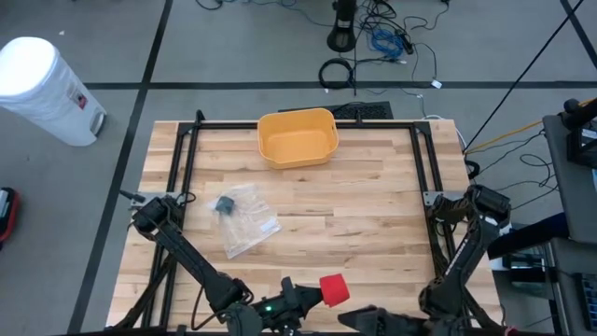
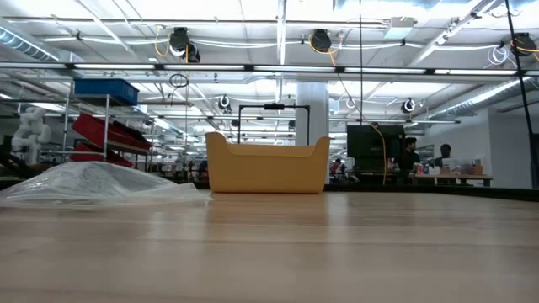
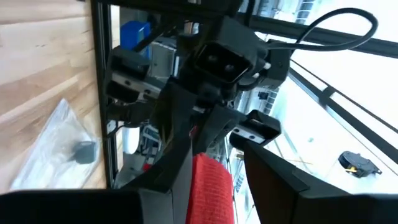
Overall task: Roll bandage
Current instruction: Roll the red bandage
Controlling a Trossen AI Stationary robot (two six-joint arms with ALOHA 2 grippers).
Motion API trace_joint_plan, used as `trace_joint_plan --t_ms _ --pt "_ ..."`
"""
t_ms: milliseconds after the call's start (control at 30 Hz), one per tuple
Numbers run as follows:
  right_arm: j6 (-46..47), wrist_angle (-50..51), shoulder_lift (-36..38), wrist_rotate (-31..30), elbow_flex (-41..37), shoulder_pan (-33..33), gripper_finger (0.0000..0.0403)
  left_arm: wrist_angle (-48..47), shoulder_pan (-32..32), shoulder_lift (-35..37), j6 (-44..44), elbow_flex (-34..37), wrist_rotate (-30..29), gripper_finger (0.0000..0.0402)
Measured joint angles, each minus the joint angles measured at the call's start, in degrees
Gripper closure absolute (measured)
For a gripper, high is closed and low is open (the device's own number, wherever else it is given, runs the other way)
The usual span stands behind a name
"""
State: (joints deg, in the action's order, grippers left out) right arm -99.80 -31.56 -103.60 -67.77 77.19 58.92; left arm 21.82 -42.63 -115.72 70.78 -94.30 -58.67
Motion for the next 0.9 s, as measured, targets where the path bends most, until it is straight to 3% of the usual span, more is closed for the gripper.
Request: trace_joint_plan --t_ms 533,900 --pt "-2.5 2.2 0.0 -1.2 0.0 -2.6 0.0276 0.0 -0.1 0.0 0.0 0.0 1.4 0.0375" --pt "-3.2 2.1 0.0 -1.4 0.0 -2.6 0.0344 0.0 -0.1 0.0 0.0 0.0 1.4 0.0375"
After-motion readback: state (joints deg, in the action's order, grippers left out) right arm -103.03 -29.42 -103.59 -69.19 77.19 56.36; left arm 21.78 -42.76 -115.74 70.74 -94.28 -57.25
